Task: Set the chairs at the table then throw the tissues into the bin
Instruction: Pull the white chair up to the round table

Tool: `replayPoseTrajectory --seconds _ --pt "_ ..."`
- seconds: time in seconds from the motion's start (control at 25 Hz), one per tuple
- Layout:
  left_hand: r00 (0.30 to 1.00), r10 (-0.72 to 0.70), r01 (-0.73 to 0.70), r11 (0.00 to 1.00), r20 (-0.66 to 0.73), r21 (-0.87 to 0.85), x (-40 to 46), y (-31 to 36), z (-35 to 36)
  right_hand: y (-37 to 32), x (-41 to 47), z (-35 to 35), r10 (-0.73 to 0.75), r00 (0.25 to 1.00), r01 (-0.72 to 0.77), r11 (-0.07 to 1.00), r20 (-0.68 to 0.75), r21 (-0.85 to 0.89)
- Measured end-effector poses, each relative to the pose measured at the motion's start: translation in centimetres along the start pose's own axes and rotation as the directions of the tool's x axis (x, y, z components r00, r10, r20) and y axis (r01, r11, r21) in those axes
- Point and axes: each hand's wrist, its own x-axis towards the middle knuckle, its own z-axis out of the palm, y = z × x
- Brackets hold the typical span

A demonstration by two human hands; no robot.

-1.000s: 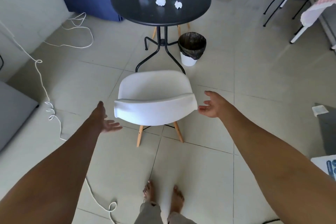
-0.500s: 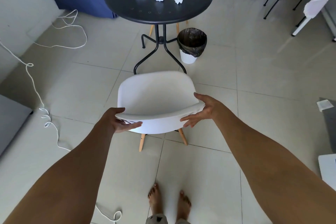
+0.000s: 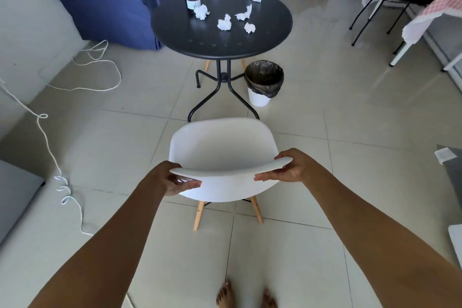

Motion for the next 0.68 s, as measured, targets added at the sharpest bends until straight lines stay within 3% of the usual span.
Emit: replayPoseTrajectory --seconds 0.04,0.08,0.16,0.28,0.4,0.48,0.56,0.6,0.68 --pt "1.000 0.024 -0.024 1.000 0.003 0.000 0.0 1.0 -0.4 -0.1 0.1 0.4 0.014 1.000 -0.015 0.999 0.015 0.038" --pt "0.995 -0.066 0.077 0.984 0.072 -0.162 1.0 1.7 -0.6 -0.4 0.7 0.3 0.028 0.999 -0.029 0.998 0.024 0.053" --pt "0.998 -0.032 0.043 0.966 0.050 -0.254 2.7 3.4 -1.7 -1.4 1.2 1.2 -0.023 1.000 0.024 0.994 -0.010 0.110" --pt "0.977 -0.174 0.209 0.886 0.121 -0.414 4.1 7.5 -2.1 -3.7 2.5 2.4 -0.071 0.997 0.072 0.989 -0.012 0.126" --pt "0.994 -0.084 0.101 0.950 0.070 -0.295 6.2 11.0 -1.6 -6.0 3.7 4.0 -0.112 0.994 0.110 0.989 0.015 0.098" --pt "0.994 0.108 -0.107 0.994 -0.025 0.017 7.8 13.2 -1.2 -7.8 4.8 5.0 -0.160 0.987 0.157 0.983 0.022 0.100" --pt "1.000 -0.002 0.002 0.999 0.010 0.047 8.5 15.5 -0.6 -9.3 5.8 5.9 -0.188 0.982 0.186 0.979 0.009 0.088" --pt "1.000 -0.012 0.009 0.980 0.016 0.197 9.3 16.3 -0.3 -10.1 6.5 6.3 -0.201 0.980 0.200 0.976 0.002 0.089" --pt "0.994 0.110 -0.110 0.962 0.014 0.250 11.1 18.1 -0.7 -11.3 7.4 7.2 -0.207 0.978 0.205 0.970 -0.003 0.127"
